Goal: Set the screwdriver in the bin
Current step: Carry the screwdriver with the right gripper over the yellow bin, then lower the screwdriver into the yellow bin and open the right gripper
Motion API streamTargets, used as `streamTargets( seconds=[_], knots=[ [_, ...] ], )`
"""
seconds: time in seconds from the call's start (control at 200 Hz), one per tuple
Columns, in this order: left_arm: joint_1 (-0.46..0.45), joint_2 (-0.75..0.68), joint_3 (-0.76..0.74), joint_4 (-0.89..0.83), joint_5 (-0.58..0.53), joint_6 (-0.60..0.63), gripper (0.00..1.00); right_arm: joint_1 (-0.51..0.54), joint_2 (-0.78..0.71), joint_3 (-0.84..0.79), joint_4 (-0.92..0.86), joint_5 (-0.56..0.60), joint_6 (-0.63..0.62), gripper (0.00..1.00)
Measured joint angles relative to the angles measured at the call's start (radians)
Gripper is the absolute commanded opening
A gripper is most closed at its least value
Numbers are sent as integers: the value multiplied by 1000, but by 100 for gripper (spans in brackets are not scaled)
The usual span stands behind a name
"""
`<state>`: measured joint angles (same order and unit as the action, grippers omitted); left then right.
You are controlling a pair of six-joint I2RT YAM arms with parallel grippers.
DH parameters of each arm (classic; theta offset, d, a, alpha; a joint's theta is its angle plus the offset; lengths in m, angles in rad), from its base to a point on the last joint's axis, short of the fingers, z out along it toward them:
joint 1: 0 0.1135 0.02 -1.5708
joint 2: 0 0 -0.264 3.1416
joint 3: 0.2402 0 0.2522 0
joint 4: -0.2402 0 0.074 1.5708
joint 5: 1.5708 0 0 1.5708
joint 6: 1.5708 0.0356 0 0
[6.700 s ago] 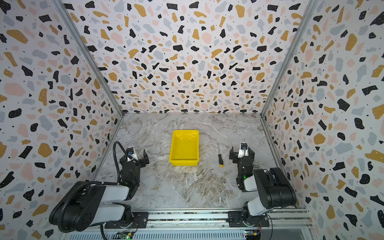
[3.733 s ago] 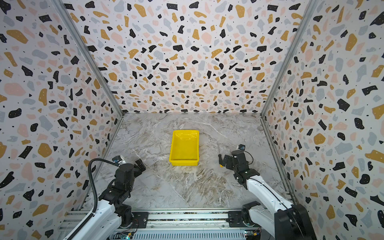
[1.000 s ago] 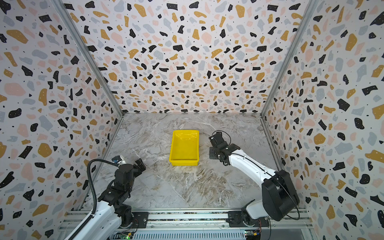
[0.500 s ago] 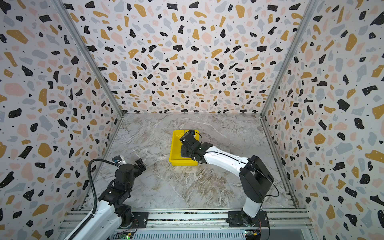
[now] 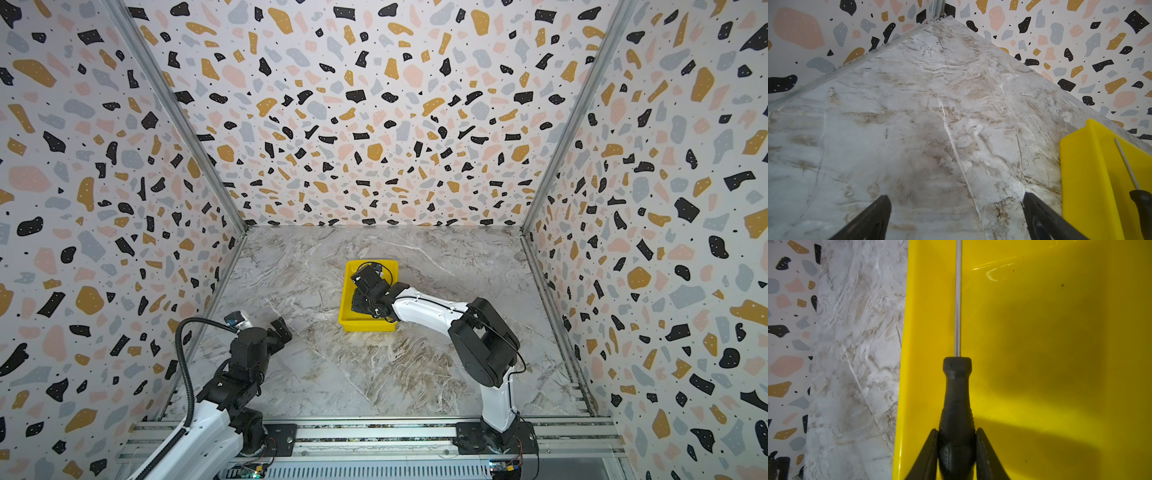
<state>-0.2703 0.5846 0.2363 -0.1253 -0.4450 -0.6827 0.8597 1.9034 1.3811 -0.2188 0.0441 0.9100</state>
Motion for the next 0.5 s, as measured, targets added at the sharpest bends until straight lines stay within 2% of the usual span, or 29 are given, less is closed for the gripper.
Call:
streamTargets(
  seconds=[0.501],
  knots=[
    [0,0,0,0,0,0,100,0,116,47,10,-13,32,14]
  ],
)
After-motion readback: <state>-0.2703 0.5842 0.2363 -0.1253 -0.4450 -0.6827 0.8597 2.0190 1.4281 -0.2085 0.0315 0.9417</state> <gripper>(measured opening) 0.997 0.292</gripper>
